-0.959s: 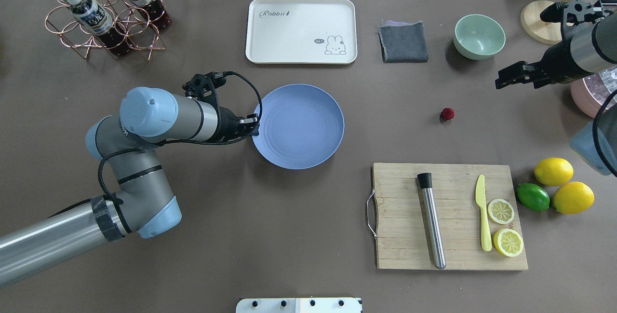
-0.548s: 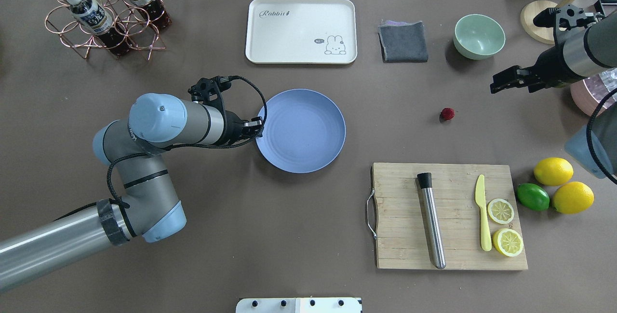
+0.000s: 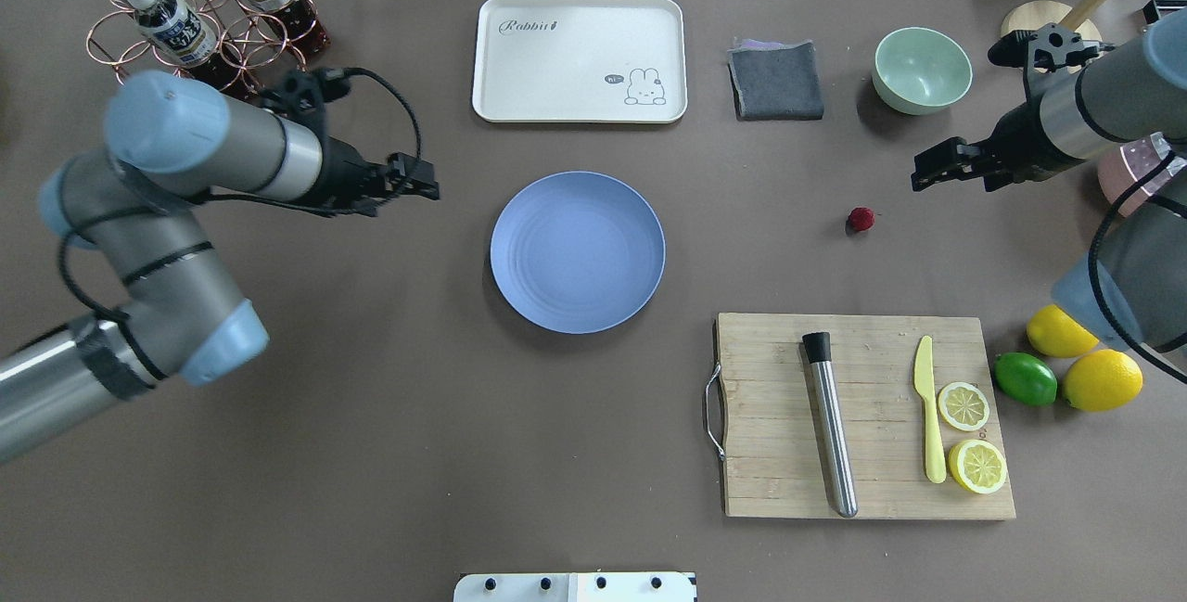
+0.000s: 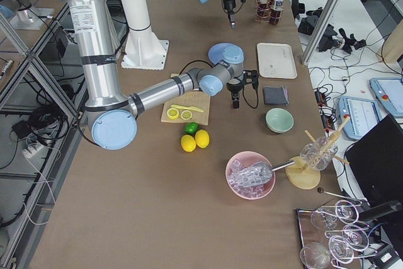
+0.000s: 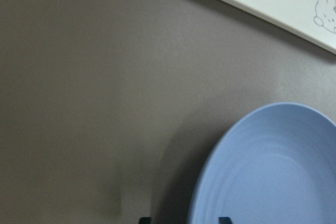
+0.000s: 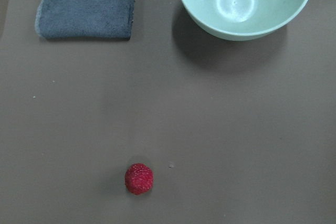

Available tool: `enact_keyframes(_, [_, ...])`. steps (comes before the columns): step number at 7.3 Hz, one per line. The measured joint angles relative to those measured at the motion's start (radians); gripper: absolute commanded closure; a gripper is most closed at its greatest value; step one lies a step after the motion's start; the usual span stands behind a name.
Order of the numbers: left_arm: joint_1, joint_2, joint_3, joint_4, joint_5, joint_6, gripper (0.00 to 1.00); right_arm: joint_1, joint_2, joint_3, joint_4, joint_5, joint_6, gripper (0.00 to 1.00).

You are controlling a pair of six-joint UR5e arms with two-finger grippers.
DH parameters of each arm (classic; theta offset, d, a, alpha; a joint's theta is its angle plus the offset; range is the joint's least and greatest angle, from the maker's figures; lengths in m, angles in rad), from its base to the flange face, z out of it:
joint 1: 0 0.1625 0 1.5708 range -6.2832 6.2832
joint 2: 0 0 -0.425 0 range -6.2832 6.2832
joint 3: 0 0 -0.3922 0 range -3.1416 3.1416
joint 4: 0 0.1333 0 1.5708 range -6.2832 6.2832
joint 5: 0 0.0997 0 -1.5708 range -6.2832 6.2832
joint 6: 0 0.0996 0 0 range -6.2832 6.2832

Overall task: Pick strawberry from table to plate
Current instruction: 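Withdraw the left gripper while the right gripper descends onto the strawberry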

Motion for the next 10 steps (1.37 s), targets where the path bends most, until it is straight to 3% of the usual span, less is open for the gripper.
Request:
enact_keyframes(2, [-0.228, 0.148, -0.093, 0.096, -0.21, 0.272, 0.01, -0.079, 0.016, -0.021, -0.001, -0.069, 0.07, 0.04])
enact_keyframes(4, [-0.442, 0.253, -0.094, 0.185, -0.355, 0.614, 0.01, -0.125, 0.036, -0.061, 0.0, -0.106, 0.107, 0.06])
enact_keyframes(7, [-0.665, 0.319, -0.085, 0.442, -0.401, 1.099, 0.01, -0.145, 0.149, -0.222, 0.004, -0.14, 0.086, 0.11])
enact_keyframes(8, [-0.691, 0.323, -0.083, 0.473, -0.401, 1.151, 0.01, -0.147, 0.164, -0.247, 0.008, -0.142, 0.066, 0.21])
enact_keyframes(9, [-0.702, 0.324, -0.081, 0.486, -0.401, 1.172, 0.01, -0.149, 0.165, -0.256, 0.011, -0.143, 0.056, 0.49])
enact_keyframes(10, [-0.705, 0.323, -0.08, 0.491, -0.4, 1.179, 0.01, -0.15, 0.161, -0.255, 0.013, -0.145, 0.055, 0.99])
